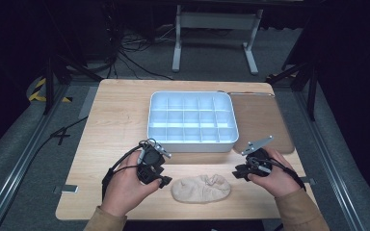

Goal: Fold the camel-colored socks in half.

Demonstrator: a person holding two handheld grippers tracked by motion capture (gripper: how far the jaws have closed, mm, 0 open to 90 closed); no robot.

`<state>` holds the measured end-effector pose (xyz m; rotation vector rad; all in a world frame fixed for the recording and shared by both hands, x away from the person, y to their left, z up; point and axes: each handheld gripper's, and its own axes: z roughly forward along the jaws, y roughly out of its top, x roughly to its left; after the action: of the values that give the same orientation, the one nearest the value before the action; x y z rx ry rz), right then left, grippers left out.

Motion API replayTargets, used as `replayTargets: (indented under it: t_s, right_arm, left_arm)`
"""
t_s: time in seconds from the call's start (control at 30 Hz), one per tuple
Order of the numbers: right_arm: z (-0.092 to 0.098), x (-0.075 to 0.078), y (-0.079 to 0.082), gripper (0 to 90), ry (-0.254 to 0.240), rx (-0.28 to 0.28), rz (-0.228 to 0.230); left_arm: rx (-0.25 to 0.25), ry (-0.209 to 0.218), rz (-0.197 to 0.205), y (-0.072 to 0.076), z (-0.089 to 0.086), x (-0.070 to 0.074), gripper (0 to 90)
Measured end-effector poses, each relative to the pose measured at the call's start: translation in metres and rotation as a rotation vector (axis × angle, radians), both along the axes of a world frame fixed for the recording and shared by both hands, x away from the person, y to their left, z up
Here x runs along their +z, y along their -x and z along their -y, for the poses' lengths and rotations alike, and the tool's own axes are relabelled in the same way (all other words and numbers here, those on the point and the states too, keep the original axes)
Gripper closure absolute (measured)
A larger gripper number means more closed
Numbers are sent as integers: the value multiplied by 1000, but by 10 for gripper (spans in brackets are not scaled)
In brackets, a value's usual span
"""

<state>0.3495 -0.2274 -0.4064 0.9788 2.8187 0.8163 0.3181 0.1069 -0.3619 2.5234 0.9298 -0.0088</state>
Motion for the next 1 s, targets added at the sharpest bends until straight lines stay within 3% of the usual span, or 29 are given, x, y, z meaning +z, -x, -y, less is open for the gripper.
replayTargets:
  t_s: [0.07,0.27,0.4,0.53,0.67,0.83,1.0]
  right_arm:
    - [-6,-4,1,709,6,12,-17]
    - [-11,-6,5,708,11,25,-25]
    - [-15,-9,7,708,21,38,-43]
    - [-17,-10,9,709,29,47,-48]
    - [-19,-10,10,707,30,52,-47]
    - [-21,-12,12,704,38,58,-51]
    - [-23,-11,13,704,42,69,-52]
  left_arm:
    - [-7,19,-20,0,5,-5,567]
    - [-12,10,-57,-1,15,-15,584]
    - [20,8,-132,-6,19,-34,581]
    - [33,-14,-174,-9,22,-46,581]
    - [45,-23,-195,-9,25,-53,579]
    - [16,-46,-205,-10,30,-62,554]
    - [29,-70,-195,-13,30,-69,543]
